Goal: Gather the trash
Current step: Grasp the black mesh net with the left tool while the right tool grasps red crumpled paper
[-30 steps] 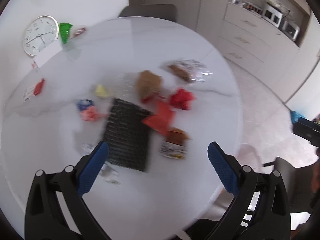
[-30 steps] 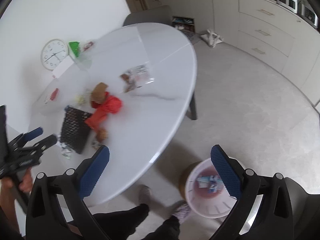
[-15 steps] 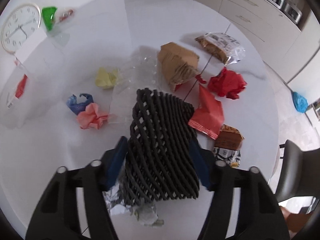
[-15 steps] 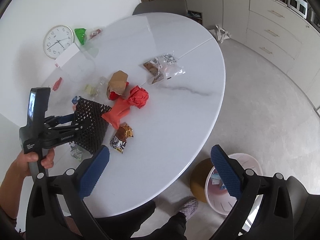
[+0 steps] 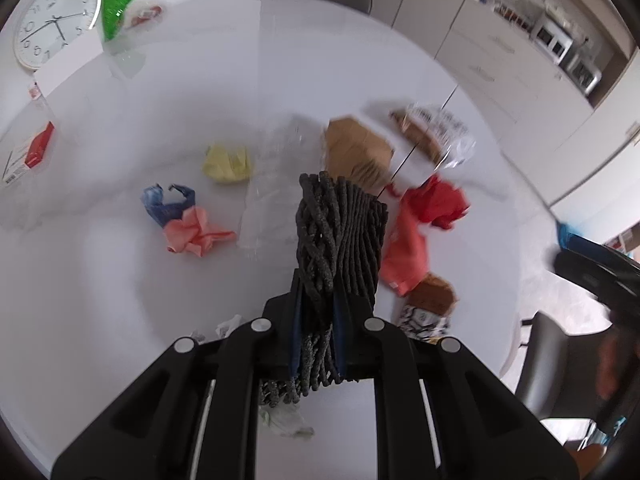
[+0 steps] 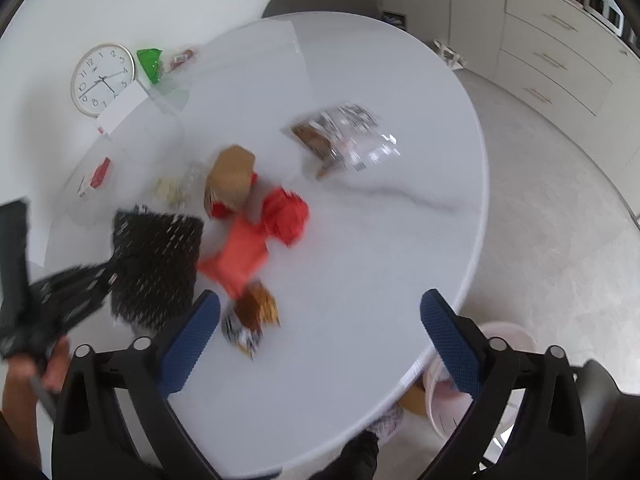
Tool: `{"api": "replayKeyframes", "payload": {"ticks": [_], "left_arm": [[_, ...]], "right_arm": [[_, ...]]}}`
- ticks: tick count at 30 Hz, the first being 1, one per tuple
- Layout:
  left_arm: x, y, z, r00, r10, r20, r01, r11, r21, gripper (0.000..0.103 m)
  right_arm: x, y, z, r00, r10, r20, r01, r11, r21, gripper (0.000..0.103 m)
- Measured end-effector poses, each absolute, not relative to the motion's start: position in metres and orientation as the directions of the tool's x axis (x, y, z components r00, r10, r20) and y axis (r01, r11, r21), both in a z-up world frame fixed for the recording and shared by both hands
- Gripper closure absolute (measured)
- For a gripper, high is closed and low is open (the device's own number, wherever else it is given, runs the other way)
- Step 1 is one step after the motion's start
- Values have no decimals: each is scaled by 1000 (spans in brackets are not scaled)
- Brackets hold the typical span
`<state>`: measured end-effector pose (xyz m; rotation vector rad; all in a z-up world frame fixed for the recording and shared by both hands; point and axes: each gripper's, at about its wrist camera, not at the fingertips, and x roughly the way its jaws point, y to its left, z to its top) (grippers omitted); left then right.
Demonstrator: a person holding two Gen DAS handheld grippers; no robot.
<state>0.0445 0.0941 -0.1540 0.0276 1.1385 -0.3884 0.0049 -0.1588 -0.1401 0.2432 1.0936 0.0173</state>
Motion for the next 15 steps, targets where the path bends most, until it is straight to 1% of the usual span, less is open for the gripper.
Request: {"api": "replayKeyframes", "payload": {"ticks": [1, 6, 7, 8, 11, 12, 13, 14, 15], "left_arm": [[40, 97, -146, 372, -301, -878, 307, 933, -189, 90], [31, 106, -125, 403, -325, -855, 269, 936, -229, 90], [27, 111, -121, 409, -326, -853, 259, 937, -234, 90], [25, 113, -118, 414, -321, -852, 255, 939, -230, 90], [19, 115, -112, 427, -297, -854, 248, 947, -205, 90], [17, 114, -110, 430, -293, -854, 250, 948, -199, 90], [16, 113, -109, 430, -292, -855, 252, 947, -197, 90], [16, 113, -108, 426, -295, -855, 256, 946, -198, 90], [15, 111, -107, 424, -296, -856, 260, 945, -198, 90]], "right_arm": [[15, -155, -143, 458, 136, -878, 98, 974, 203, 12], [68, -136, -167, 419, 161, -894, 47, 979, 198, 25], [76, -132, -172, 407, 162, -899, 42, 980, 196, 26], [85, -128, -179, 388, 161, -907, 37, 981, 190, 26], [101, -120, -196, 342, 152, -927, 35, 984, 174, 34], [104, -119, -201, 324, 152, -934, 38, 984, 173, 43], [107, -118, -206, 312, 156, -937, 41, 983, 178, 56], [108, -118, -210, 296, 168, -940, 44, 981, 190, 63], [109, -118, -212, 287, 177, -941, 49, 979, 199, 74]]}}
